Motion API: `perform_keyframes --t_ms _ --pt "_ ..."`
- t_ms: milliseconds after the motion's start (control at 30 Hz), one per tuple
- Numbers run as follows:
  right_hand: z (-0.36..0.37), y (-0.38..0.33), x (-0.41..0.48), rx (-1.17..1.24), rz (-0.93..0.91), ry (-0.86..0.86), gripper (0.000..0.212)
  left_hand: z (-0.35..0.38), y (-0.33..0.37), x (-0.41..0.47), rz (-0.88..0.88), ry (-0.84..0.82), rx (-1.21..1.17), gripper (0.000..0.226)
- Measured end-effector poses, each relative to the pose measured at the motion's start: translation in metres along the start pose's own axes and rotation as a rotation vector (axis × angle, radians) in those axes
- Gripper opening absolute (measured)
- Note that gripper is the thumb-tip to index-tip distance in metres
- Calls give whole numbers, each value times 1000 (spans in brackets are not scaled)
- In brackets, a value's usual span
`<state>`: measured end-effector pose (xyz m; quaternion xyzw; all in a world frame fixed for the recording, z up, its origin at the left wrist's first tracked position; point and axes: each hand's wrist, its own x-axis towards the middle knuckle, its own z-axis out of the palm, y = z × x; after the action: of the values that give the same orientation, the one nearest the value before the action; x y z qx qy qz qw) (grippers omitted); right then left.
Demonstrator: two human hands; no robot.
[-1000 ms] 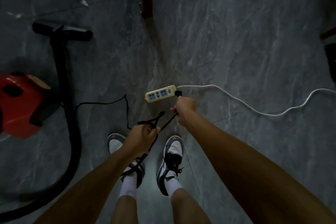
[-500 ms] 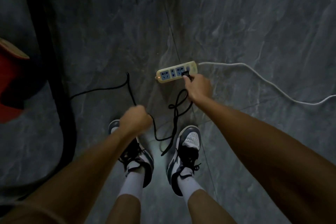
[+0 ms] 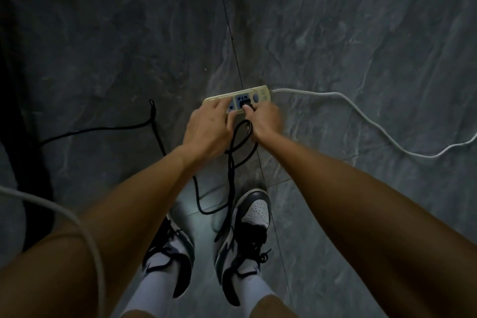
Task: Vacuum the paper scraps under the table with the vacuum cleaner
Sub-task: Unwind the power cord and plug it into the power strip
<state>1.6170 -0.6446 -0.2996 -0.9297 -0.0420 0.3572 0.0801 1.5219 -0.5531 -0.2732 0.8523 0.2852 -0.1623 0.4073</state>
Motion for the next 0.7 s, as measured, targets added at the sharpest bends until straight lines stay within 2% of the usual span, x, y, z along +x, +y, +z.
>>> perform_keyframes --t_ms 200,333,533,700 --pt "-9 -17 8 -67 -36 -30 29 -3 -4 6 41 6 163 37" --pt "-17 -24 7 -120 -46 -14 23 -7 -5 8 26 -11 185 37" --pt "-7 -8 1 -54 13 -34 31 -9 -11 0 26 -58 207 38" --pt "-7 -2 -4 -126 -28 -40 36 -10 -16 -3 18 -79 259 42"
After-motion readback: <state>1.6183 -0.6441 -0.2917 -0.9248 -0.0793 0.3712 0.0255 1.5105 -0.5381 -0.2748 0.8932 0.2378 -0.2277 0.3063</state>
